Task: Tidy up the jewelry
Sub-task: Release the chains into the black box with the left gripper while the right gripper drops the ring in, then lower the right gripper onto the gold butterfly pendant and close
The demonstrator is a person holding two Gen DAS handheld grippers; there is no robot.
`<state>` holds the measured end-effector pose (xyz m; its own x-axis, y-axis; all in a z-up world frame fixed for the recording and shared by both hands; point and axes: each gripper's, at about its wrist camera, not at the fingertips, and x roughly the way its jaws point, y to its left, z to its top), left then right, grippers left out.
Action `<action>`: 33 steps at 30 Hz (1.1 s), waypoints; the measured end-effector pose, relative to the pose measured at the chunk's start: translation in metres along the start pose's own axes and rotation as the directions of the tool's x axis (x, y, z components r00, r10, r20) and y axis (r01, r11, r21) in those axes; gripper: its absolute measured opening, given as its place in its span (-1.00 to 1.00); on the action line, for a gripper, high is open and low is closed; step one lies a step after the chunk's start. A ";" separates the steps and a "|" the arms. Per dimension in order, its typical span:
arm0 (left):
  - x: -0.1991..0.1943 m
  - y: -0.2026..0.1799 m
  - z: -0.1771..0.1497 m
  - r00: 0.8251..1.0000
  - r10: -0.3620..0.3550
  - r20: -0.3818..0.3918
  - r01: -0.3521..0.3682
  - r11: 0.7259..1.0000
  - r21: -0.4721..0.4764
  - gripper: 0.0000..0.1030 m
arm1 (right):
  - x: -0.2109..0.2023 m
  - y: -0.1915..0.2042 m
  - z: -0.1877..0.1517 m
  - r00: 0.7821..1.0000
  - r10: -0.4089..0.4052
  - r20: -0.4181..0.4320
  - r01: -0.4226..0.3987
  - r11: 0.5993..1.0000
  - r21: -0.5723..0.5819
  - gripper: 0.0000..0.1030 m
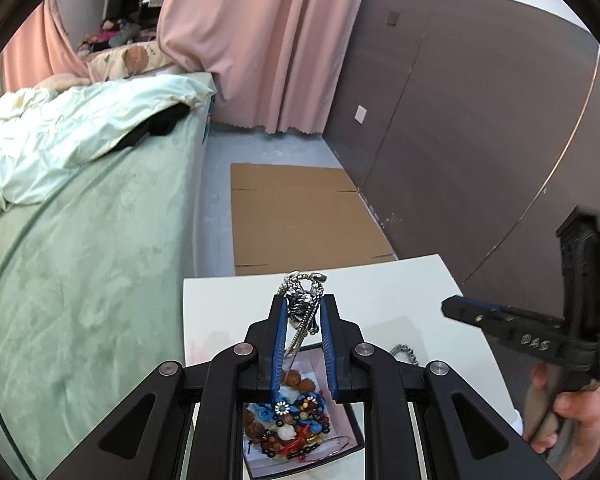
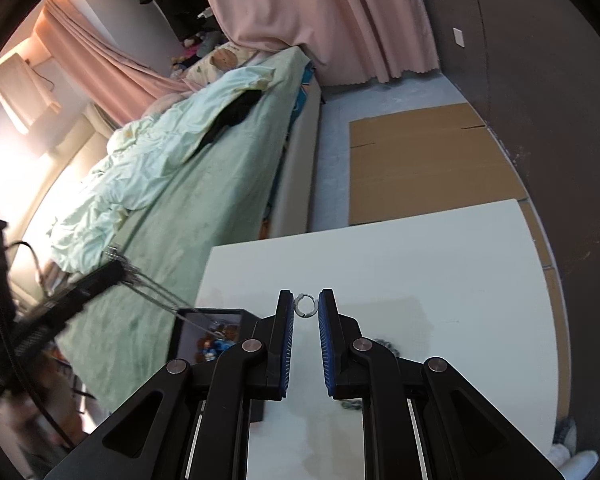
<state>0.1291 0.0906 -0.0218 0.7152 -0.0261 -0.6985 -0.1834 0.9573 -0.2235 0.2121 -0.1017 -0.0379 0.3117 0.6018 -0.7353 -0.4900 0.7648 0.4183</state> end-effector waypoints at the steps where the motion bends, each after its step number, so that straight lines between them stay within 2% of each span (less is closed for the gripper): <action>1: 0.001 0.002 -0.002 1.000 0.004 -0.002 -0.004 1.000 0.002 -0.66 | -0.001 0.002 0.000 1.000 0.008 0.001 -0.008 1.000 -0.002 -0.73; 8: -0.001 0.005 -0.011 1.000 -0.012 -0.007 0.012 1.000 0.004 -0.66 | 0.001 0.020 -0.007 0.998 0.060 0.002 -0.060 0.998 -0.018 -0.73; 22: -0.018 0.040 -0.020 1.000 -0.020 -0.012 0.019 0.994 -0.111 -0.63 | 0.030 0.071 -0.027 0.976 0.208 -0.066 -0.210 0.977 -0.030 -0.73; 23: -0.020 0.042 -0.022 1.000 -0.017 -0.013 0.016 0.993 -0.113 -0.55 | 0.032 0.074 -0.028 0.975 0.213 -0.068 -0.215 0.976 -0.028 -0.73; 25: -0.023 0.044 -0.024 1.000 -0.011 -0.011 0.010 0.993 -0.118 -0.22 | 0.037 0.080 -0.029 0.973 0.219 -0.070 -0.221 0.975 -0.027 -0.72; 26: -0.026 0.045 -0.026 1.000 -0.007 -0.003 0.006 0.992 -0.124 0.07 | 0.041 0.082 -0.029 0.975 0.211 -0.069 -0.213 0.977 -0.024 -0.72; 27: -0.029 0.046 -0.027 1.000 -0.003 0.004 0.004 0.992 -0.129 0.32 | 0.043 0.083 -0.029 0.976 0.205 -0.073 -0.207 0.978 -0.020 -0.67; 28: -0.031 0.047 -0.029 1.000 0.000 0.012 0.001 0.991 -0.134 0.41 | 0.046 0.083 -0.029 0.976 0.203 -0.085 -0.204 0.979 -0.010 -0.55; 30: -0.036 0.049 -0.031 1.000 0.005 0.027 -0.001 0.990 -0.144 0.60 | 0.048 0.077 -0.031 0.977 0.195 -0.089 -0.193 0.981 0.030 0.19; 32: -0.039 0.052 -0.034 1.000 0.005 0.026 -0.001 0.989 -0.151 0.63 | 0.042 0.068 -0.033 0.984 0.167 -0.067 -0.163 0.985 0.064 0.37; 33: -0.039 0.052 -0.035 1.000 0.005 0.023 -0.002 0.988 -0.153 0.63 | 0.040 0.064 -0.034 0.984 0.163 -0.066 -0.158 0.985 0.076 0.37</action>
<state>0.0679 0.1317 -0.0305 0.7293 -0.0146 -0.6841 -0.2854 0.9021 -0.3236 0.1650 -0.0363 -0.0588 0.1730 0.7016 -0.6912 -0.4700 0.6756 0.5681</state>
